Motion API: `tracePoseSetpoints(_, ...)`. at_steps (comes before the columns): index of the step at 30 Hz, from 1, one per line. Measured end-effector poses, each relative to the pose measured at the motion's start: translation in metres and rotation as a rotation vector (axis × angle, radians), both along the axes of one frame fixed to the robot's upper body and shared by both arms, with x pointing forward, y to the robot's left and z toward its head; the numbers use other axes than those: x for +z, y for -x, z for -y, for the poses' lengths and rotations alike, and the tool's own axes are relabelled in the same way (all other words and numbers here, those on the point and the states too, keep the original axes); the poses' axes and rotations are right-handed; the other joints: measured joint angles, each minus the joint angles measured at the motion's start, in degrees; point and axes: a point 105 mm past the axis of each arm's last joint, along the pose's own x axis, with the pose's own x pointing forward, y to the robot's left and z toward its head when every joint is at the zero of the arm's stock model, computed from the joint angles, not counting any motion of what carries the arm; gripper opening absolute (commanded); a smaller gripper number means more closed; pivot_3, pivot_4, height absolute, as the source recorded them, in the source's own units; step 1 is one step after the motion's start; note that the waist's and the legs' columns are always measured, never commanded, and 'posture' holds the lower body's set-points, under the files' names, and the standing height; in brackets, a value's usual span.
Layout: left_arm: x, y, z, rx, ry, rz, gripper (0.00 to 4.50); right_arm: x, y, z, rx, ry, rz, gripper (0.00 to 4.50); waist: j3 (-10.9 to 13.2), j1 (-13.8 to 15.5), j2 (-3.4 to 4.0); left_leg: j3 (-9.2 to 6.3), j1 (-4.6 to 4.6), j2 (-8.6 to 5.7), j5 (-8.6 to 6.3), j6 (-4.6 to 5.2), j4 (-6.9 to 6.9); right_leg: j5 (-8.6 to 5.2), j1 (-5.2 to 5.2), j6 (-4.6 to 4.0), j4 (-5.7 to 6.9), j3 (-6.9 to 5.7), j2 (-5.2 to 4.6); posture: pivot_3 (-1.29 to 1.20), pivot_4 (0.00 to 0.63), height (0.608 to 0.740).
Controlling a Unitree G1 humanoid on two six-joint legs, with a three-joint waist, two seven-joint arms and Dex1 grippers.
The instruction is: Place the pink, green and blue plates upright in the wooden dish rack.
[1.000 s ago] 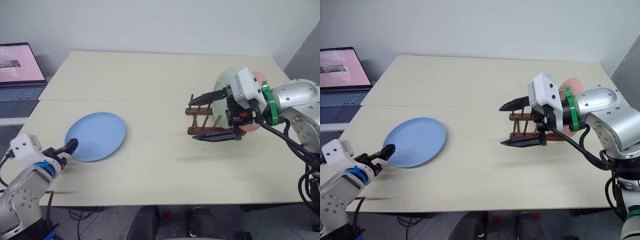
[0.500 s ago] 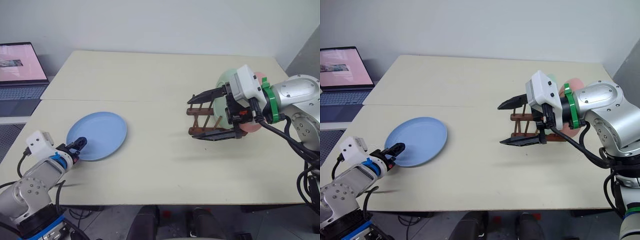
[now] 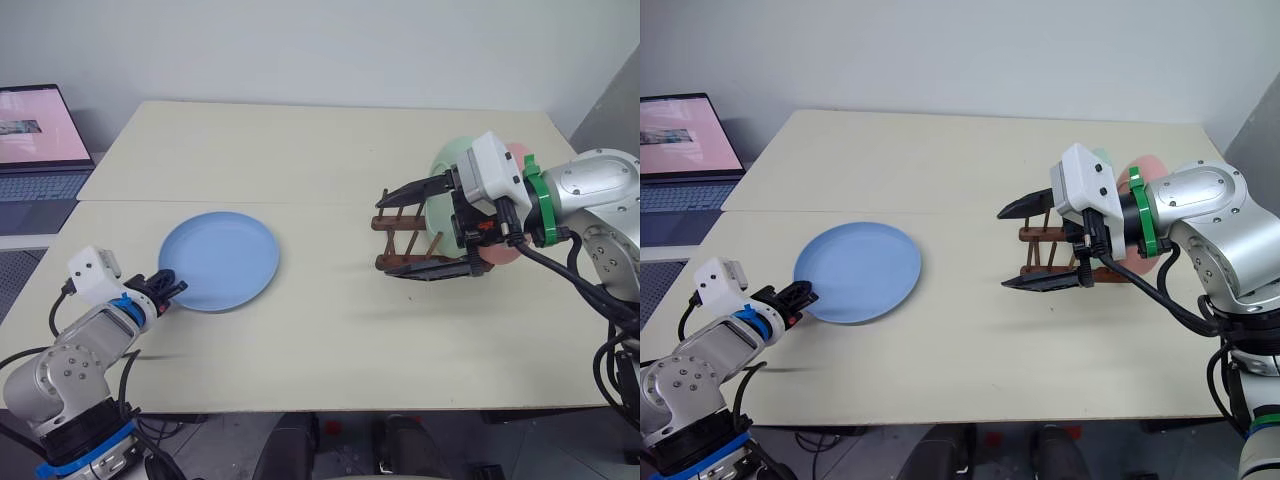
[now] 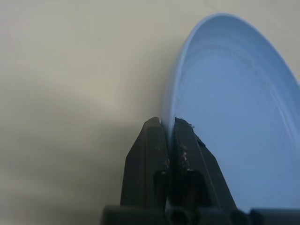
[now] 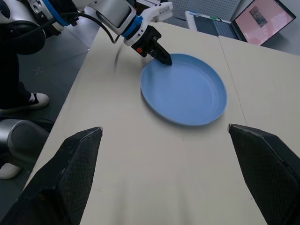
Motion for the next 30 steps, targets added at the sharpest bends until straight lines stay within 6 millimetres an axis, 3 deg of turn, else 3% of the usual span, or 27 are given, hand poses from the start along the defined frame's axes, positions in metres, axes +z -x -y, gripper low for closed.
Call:
tracePoseSetpoints(4,0.018,-0.012,0.01,-0.036,-0.007,0.067,0.02,-0.001,-0.001,0.0,-0.005,0.006,0.022,4.5,0.0,0.2,-0.06,-0.04,-0.02,0.0,0.0,0.0,0.03,0.0,-0.04,0.0,0.0,-0.07,0.0,0.0,0.15,0.74)
tracePoseSetpoints(7,0.055,-0.032,0.03,-0.098,0.009,0.2,0.02,-0.006,-0.005,-0.002,-0.018,0.026,0.081,4.5,0.0,0.2,-0.15,-0.02,-0.02,0.0,0.0,0.0,0.06,0.02,0.08,0.03,-0.01,-0.06,0.0,0.0,0.15,0.74)
tracePoseSetpoints(9,0.092,-0.047,0.055,-0.17,0.01,0.308,0.02,-0.015,-0.01,-0.012,-0.021,0.043,0.158,4.5,0.0,0.2,-0.2,-0.01,-0.02,0.0,0.01,0.0,0.07,0.05,0.29,0.08,-0.01,-0.05,0.03,0.0,0.15,0.74)
tracePoseSetpoints(11,0.11,-0.051,0.074,-0.228,-0.011,0.357,0.02,-0.02,-0.012,-0.02,-0.018,0.059,0.21,4.5,0.0,0.0,-0.2,0.03,-0.01,-0.01,0.05,0.07,0.06,0.23,0.29,0.4,-0.01,-0.02,0.06,0.0,0.15,0.74)
tracePoseSetpoints(18,0.117,-0.069,0.123,-0.323,-0.011,0.326,0.02,-0.036,-0.049,-0.065,-0.124,0.126,0.464,4.5,0.0,-0.7,-0.21,-0.02,-0.01,0.01,0.28,-0.03,-0.02,0.22,0.1,0.39,0.22,-0.03,0.2,0.0,0.15,0.74)
tracePoseSetpoints(26,0.13,-0.078,0.14,-0.338,-0.014,0.34,0.02,-0.044,-0.083,-0.065,-0.245,0.237,0.634,4.5,0.0,-0.3,-0.21,-0.06,0.0,-0.02,0.36,-0.15,0.01,0.22,0.19,0.41,0.18,-0.13,0.22,0.0,0.15,0.74)
tracePoseSetpoints(30,0.142,-0.083,0.147,-0.347,-0.02,0.374,0.0,-0.044,-0.092,-0.062,-0.266,0.275,0.693,3.6,0.0,-0.4,-0.21,-0.04,0.01,-0.02,0.38,-0.18,0.01,0.22,0.2,0.41,0.18,-0.11,0.23,0.0,0.15,0.74)
